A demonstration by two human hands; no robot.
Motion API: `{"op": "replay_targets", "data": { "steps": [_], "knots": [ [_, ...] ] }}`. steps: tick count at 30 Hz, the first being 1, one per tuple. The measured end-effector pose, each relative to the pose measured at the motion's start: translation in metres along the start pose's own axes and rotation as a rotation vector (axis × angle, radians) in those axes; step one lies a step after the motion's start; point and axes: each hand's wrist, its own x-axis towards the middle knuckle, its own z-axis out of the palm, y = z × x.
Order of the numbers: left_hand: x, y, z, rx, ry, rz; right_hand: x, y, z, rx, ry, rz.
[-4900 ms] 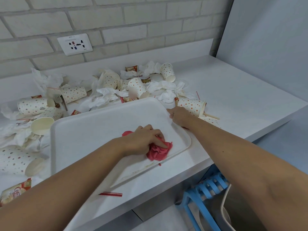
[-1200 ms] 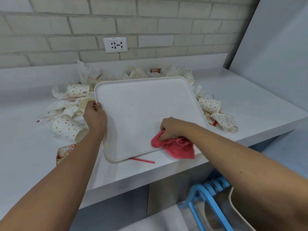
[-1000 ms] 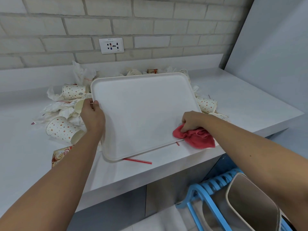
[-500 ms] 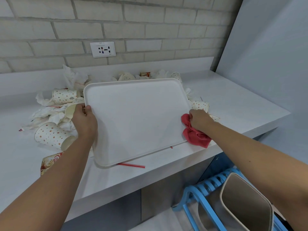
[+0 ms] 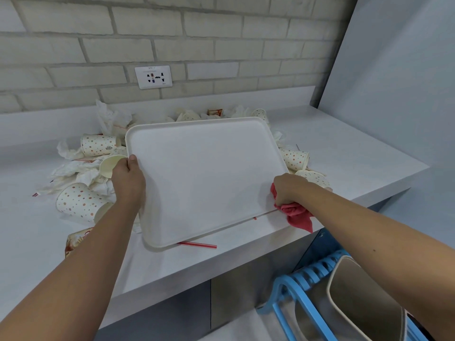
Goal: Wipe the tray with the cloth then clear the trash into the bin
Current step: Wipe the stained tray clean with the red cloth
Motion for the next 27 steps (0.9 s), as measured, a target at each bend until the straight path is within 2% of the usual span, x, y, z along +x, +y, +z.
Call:
{"op": "replay_targets", "data": {
  "steps": [4, 10, 16, 24, 27],
  "knots": [
    [-0.002, 0.010, -0.001, -0.092, -0.036, -0.016, -0.010, -0.018, -0.003, 0.032, -0.037, -0.081],
    [-0.005, 0.021, -0.007, -0.186, -0.119, -0.014, -0.050, -0.082, -0.008, 0.151, 0.018, -0.294],
    [-0.004, 0.015, -0.010, -0.347, -0.128, -0.105, -0.075, -0.143, -0.003, 0.182, 0.089, -0.526],
    [0.005, 0.016, -0.024, -0.395, -0.103, -0.165, -0.074, -0.169, -0.007, 0.264, 0.332, -0.785],
    [0.007, 0.023, -0.028, -0.561, -0.143, -0.262, -0.071, -0.177, -0.016, 0.260, 0.453, -0.800]
  ]
}}
